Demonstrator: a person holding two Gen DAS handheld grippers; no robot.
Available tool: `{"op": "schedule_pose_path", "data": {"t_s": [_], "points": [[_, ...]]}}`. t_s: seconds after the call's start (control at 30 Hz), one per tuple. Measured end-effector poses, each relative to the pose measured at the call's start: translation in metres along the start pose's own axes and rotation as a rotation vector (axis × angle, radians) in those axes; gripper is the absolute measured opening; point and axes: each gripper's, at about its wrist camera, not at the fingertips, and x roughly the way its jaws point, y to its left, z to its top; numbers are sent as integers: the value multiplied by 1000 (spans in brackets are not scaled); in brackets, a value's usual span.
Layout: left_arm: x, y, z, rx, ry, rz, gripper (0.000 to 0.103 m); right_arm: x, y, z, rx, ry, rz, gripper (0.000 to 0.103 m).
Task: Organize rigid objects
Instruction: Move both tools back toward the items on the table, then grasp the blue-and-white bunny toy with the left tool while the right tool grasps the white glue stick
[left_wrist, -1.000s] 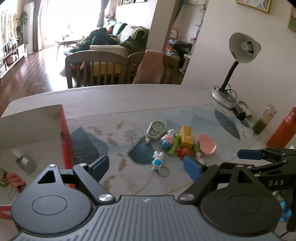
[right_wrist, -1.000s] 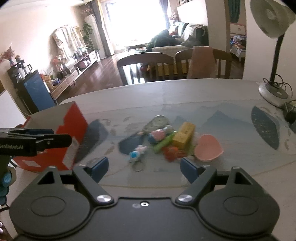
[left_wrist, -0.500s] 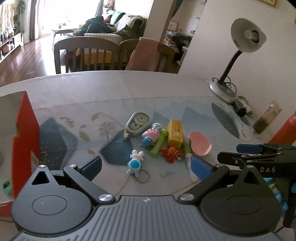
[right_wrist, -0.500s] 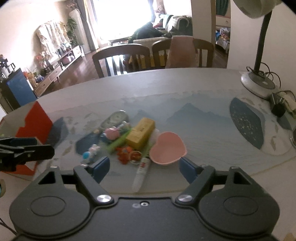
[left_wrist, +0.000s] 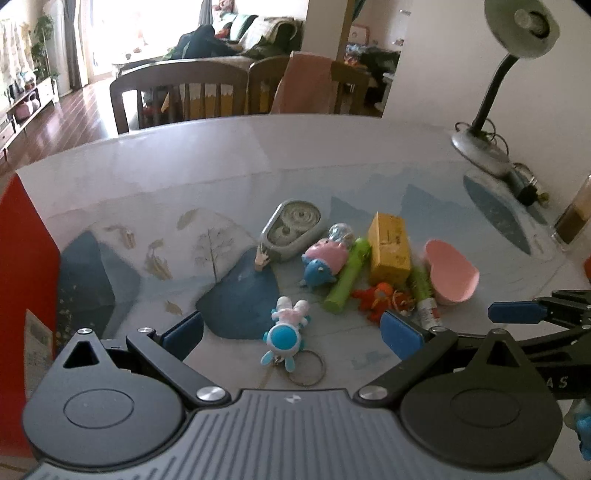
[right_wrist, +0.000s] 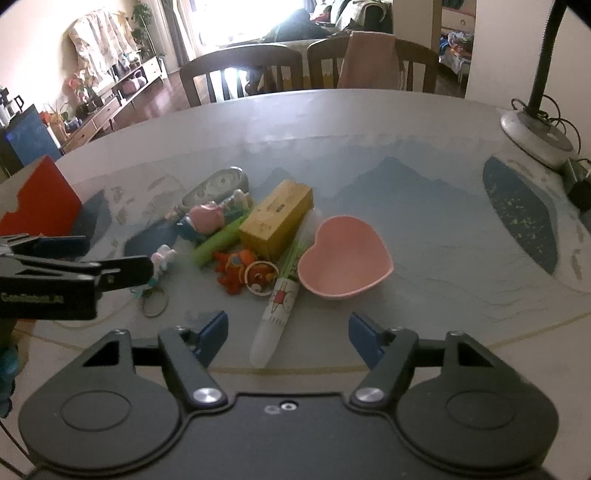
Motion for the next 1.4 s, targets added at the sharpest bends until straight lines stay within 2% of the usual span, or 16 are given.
{"op": "schedule_pose_path", "data": {"t_s": [0.03, 0.13, 0.2, 0.3, 0.43, 0.6, 0.73, 0.93, 0.97, 1.03, 1.2, 1.4], "points": [[4, 0, -1, 1, 5, 3, 102, 3, 1, 0, 1, 3, -2, 68], [13, 0, -3, 13, 18, 12, 102, 12, 2, 0, 0, 16, -13, 56], [16, 0, -3, 21, 20, 24, 101, 16, 4, 0, -3, 18, -21, 53], [20, 0, -2, 29, 21, 32, 92, 20, 7, -1, -23, 15, -35, 51], [25, 1, -1, 32, 33, 12, 78, 26, 12, -1, -45, 22, -51, 41], [33, 2, 0, 26, 47, 4, 68, 29, 14, 3, -47, 16, -62, 39], [39, 0, -1, 34, 59, 3, 56, 32, 13, 6, -46, 10, -71, 36], [43, -3, -1, 42, 55, 5, 55, 33, 13, 6, -61, 2, -87, 28], [43, -4, -1, 44, 55, 6, 52, 33, 13, 6, -61, 1, -87, 25], [44, -8, -1, 66, 54, 15, 38, 32, 13, 6, -57, 0, -88, 19], [42, -9, -1, 63, 56, 17, 29, 30, 11, 3, -43, -5, -79, 18], [38, -7, -2, 30, 56, 10, 29, 15, 6, 2, 29, -9, -20, 18]]}}
